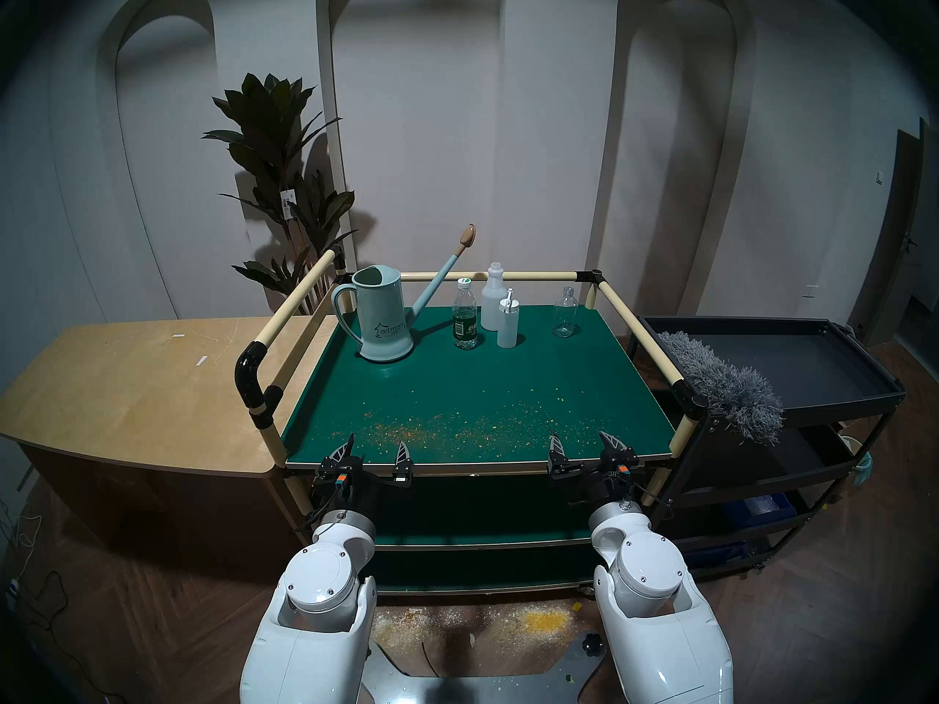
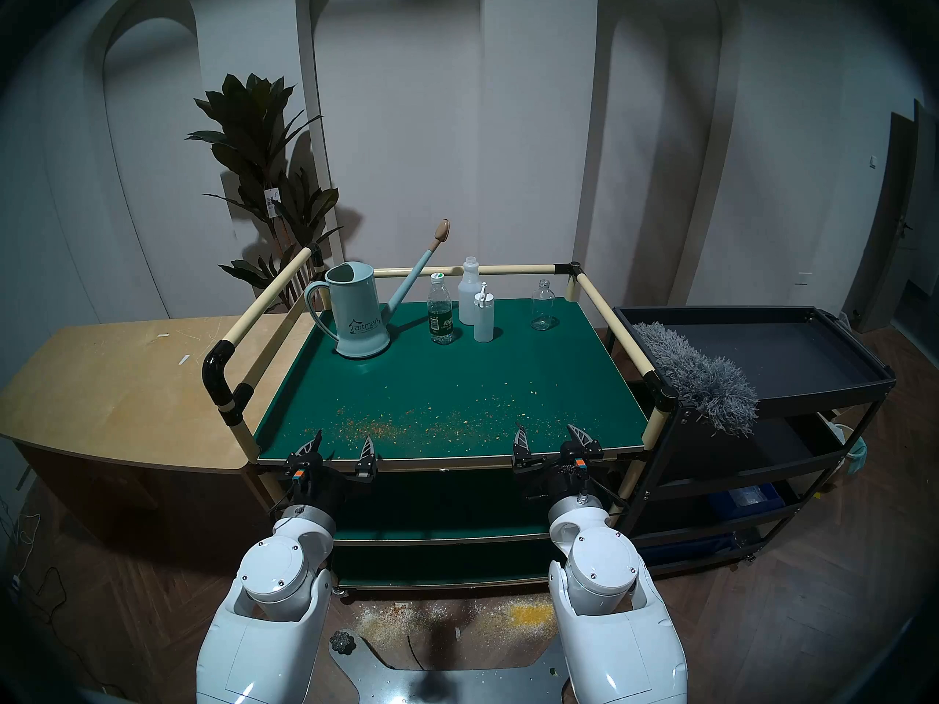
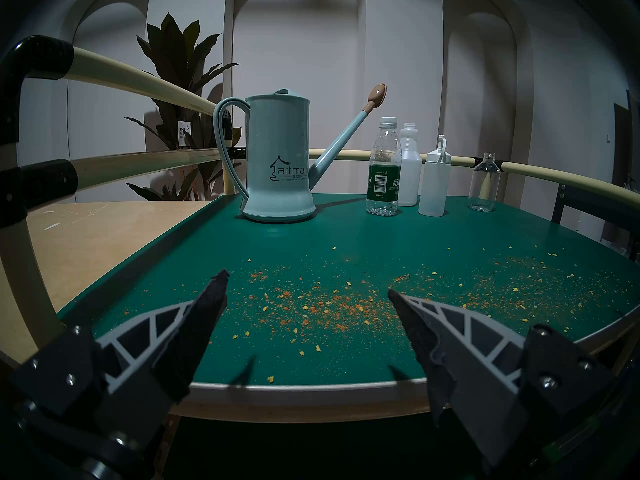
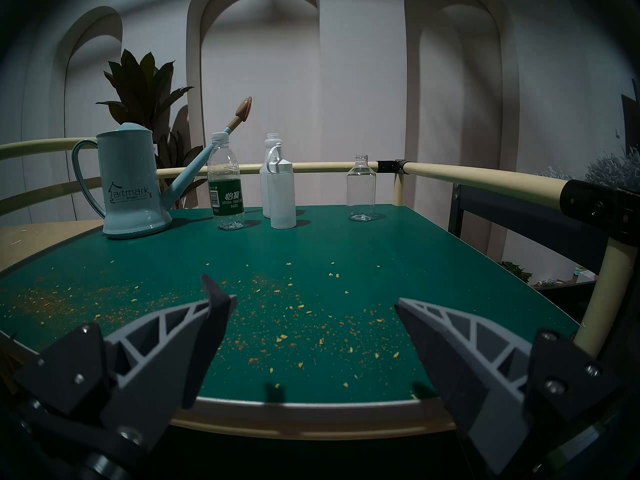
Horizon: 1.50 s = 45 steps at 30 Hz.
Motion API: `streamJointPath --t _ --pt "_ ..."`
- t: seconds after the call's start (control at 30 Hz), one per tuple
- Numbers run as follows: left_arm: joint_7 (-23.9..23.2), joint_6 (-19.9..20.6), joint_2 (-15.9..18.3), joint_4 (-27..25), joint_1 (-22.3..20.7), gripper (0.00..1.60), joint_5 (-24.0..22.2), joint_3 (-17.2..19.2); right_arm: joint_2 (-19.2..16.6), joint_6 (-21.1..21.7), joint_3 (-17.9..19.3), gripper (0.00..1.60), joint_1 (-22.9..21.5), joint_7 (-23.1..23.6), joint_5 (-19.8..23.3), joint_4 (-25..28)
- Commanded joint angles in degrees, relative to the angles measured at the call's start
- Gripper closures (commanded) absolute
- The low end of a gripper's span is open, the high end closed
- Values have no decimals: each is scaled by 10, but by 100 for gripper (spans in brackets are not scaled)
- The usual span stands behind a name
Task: Dust the shelf with the duster
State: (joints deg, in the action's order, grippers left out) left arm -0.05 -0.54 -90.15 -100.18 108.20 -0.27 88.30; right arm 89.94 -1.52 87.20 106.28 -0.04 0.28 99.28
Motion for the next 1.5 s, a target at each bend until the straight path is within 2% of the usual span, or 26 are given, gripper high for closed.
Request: streamJointPath --t 0.0,0.1,0.2,0.27,0.37,0.47,0.57,0.77,0.93,0.97,1.1,1.47 --pt "0 -1 0 -13 -1 0 0 0 0 -1 0 0 -1 0 0 12" --pt "-1 2 0 -24 4 0 0 0 -2 4 2 0 -1 8 8 15" --pt "-4 18 1 -65 20 0 -4 0 -5 18 7 0 9 14 16 51" --pt "-6 16 3 -69 20 0 -1 -1 -9 16 8 0 9 14 13 61" --pt "-10 23 8 -93 28 0 3 -3 -12 20 19 0 -4 18 21 81" --pt "-14 35 13 -119 35 0 5 -5 -30 17 30 0 -22 17 5 106" --pt "-18 45 16 -137 39 0 7 -6 -38 24 44 0 -39 21 9 121" --pt "-25 65 24 -170 45 0 8 -1 -60 60 86 0 -68 25 11 160" --pt "-30 82 32 -185 48 0 10 5 -79 103 127 0 -85 32 15 196" --pt "-32 86 32 -188 48 0 10 6 -80 122 137 0 -81 33 20 218" --pt "-38 101 35 -195 49 0 10 9 -97 170 176 0 -87 44 29 238" --pt "-58 149 36 -212 46 0 9 -7 -149 299 285 0 -72 89 56 255"
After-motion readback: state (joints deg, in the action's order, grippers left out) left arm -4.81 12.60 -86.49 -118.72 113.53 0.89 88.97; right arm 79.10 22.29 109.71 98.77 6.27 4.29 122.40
